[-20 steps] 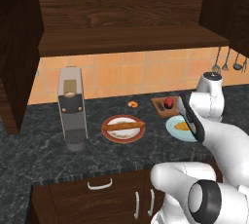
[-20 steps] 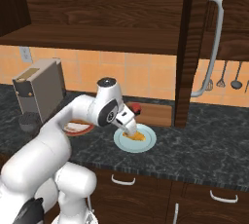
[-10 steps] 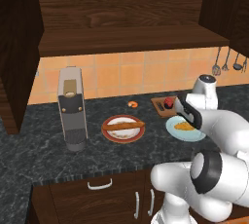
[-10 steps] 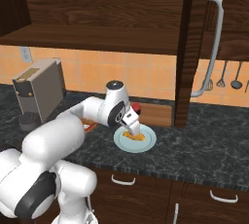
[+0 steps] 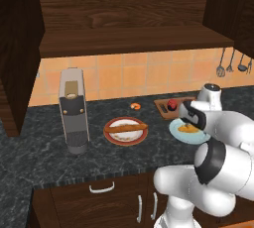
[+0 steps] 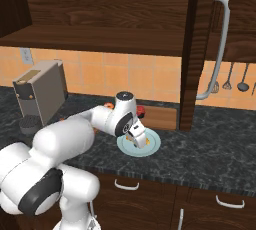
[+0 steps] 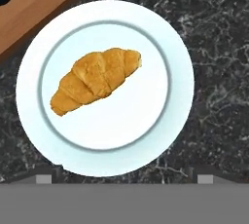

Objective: From the different types of pastries on the counter, select a croissant and place it on the cutting board. Then retrieve a jar of jam from the cabinet and place it alongside the croissant on the cutting board.

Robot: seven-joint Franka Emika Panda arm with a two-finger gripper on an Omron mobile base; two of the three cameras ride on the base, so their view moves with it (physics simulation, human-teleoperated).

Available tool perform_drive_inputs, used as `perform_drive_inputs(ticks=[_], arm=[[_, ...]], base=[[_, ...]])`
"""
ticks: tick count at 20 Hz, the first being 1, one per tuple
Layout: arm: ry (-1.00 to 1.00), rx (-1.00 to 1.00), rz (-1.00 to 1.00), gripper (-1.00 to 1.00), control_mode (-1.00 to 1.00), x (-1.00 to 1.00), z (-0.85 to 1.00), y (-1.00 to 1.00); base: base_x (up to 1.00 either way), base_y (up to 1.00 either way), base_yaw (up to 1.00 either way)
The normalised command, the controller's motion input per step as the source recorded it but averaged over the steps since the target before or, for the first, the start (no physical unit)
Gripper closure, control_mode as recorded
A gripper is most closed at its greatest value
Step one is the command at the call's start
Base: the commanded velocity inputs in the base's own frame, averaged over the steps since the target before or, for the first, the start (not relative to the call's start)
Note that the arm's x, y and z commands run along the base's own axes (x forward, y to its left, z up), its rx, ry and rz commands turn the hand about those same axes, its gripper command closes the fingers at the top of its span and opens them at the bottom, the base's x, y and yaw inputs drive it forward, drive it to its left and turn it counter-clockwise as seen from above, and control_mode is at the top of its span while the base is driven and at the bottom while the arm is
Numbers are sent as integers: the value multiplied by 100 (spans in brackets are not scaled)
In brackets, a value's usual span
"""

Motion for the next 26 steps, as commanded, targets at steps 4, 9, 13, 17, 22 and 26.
perform_drive_inputs(ticks=[4,9,13,17,22,26], arm=[[-1,-6,-4,-100,-100,65,-11,0],[-4,1,-3,-100,-100,20,0,1],[10,0,0,-100,-100,55,-8,-14],[-1,3,0,-100,-100,0,0,0],[0,4,0,-100,-100,31,-2,-20],[1,3,0,-100,-100,-8,-31,0]], base=[[0,0,0],[0,0,0],[0,0,0],[0,0,0],[0,0,0],[0,0,0]])
